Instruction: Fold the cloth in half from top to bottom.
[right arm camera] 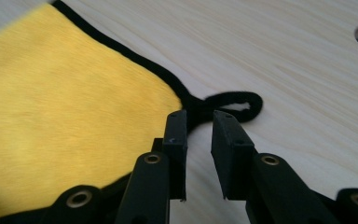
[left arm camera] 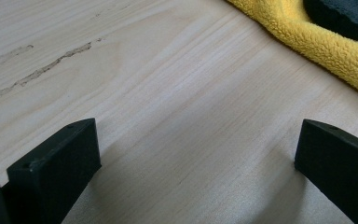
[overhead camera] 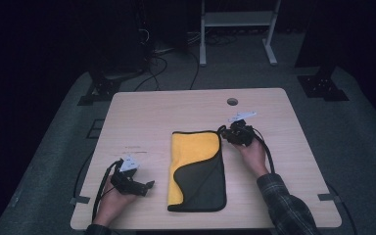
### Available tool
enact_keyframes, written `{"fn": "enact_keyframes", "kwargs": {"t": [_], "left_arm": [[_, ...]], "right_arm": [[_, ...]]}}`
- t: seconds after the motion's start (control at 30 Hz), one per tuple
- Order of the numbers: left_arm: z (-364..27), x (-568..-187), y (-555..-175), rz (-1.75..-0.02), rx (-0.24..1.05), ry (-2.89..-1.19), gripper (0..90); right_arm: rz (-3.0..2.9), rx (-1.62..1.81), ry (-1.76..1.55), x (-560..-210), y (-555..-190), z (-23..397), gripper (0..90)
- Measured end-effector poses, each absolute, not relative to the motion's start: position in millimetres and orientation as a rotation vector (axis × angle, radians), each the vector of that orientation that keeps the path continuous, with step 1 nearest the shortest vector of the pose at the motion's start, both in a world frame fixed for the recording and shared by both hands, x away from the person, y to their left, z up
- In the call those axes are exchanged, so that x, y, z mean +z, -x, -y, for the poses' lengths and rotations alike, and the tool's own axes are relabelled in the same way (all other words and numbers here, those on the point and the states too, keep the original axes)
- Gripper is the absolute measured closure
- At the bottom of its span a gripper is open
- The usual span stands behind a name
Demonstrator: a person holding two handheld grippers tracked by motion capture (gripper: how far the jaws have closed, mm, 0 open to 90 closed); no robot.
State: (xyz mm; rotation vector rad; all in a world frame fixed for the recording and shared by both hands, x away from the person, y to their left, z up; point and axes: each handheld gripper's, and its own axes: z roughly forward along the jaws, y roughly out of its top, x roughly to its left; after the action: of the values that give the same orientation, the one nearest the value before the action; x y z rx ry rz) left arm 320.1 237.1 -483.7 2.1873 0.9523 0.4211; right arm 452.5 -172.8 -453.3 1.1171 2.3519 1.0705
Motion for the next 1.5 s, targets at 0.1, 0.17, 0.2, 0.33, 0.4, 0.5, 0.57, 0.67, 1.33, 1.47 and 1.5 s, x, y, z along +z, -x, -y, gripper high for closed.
{"fn": "enact_keyframes", "kwargs": {"t": [0.1, 0.17, 0.2, 0.33, 0.4, 0.5, 0.57, 0.67, 1.33, 1.47, 1.5], "left_arm": [[-237, -484, -320, -0.952, 0.421, -2.187, 0.0], [-237, -484, -320, -0.952, 0.421, -2.187, 0.0], [-237, -484, -320, -0.952, 0.421, -2.187, 0.0], [-237, -484, -320, -0.952, 0.421, -2.187, 0.0], [-237, -484, -320, -0.951, 0.423, -2.188, 0.0], [-237, -484, -320, -0.951, 0.423, -2.188, 0.0], [-237, -484, -320, -0.953, 0.421, -2.187, 0.0], [-237, -484, -320, -0.952, 0.421, -2.188, 0.0], [-237, -484, -320, -0.955, 0.420, -2.183, 0.0], [-237, -484, -320, -0.955, 0.420, -2.183, 0.0], [-237, -484, -320, -0.955, 0.421, -2.183, 0.0]], "right_arm": [[-2.371, 1.134, -1.085, -445, -443, 171, 71.2], [-2.398, 1.171, -1.056, -439, -436, 167, 69.2], [-2.417, 1.191, -1.039, -437, -433, 165, 67.5], [-2.473, 1.268, -0.957, -433, -417, 151, 65.6], [-2.500, 1.275, -0.917, -433, -411, 143, 64.2], [-2.545, 1.285, -0.847, -434, -402, 129, 61.9], [-2.558, 1.292, -0.830, -434, -399, 123, 61.2], [-2.599, 1.292, -0.771, -437, -392, 105, 57.8], [-2.763, 1.189, -0.584, -472, -366, 26, 42.3], [-2.757, 1.169, -0.543, -470, -362, 27, 56.9], [-2.755, 1.166, -0.533, -471, -361, 27, 60.1]]}}
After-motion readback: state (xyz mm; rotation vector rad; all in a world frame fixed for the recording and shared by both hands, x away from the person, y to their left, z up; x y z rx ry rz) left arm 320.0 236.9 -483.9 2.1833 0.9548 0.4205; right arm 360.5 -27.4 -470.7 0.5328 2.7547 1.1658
